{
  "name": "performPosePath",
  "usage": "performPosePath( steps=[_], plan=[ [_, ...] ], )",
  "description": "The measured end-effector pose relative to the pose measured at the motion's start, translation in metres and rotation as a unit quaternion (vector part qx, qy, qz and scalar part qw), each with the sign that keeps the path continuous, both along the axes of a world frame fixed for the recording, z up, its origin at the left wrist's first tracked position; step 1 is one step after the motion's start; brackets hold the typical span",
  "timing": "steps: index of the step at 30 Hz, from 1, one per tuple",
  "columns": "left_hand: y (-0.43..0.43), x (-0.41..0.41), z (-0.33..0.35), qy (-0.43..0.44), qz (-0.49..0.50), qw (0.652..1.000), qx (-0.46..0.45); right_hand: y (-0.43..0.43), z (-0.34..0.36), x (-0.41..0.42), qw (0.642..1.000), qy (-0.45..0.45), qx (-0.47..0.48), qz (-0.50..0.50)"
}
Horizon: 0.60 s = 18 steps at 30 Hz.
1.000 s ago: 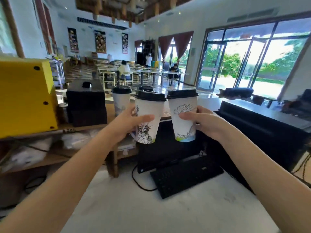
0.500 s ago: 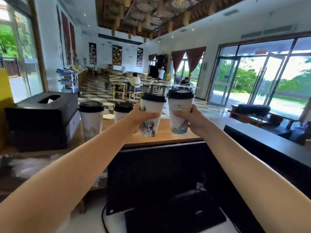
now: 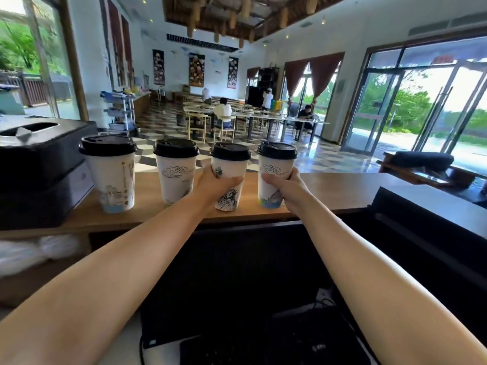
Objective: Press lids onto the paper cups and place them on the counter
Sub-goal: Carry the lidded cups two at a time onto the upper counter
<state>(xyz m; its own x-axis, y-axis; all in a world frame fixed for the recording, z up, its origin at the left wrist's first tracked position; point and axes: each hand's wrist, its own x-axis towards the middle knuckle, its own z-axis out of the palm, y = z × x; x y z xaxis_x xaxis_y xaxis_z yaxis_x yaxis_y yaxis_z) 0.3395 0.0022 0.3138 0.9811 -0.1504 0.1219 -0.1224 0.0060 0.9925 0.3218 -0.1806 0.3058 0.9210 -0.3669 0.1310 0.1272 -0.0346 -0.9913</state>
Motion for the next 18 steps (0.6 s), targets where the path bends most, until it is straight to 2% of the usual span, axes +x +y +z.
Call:
performPosePath(
  steps=[7,18],
  plan=[
    [0.000,0.012,-0.011,-0.037,0.008,0.998,0.047,-0.005,-0.015,0.014,1.000,0.004,-0.025,0.014],
    [-0.001,0.015,-0.019,-0.054,-0.002,0.998,0.038,-0.007,-0.026,0.020,0.999,0.018,-0.046,0.013]
  ],
)
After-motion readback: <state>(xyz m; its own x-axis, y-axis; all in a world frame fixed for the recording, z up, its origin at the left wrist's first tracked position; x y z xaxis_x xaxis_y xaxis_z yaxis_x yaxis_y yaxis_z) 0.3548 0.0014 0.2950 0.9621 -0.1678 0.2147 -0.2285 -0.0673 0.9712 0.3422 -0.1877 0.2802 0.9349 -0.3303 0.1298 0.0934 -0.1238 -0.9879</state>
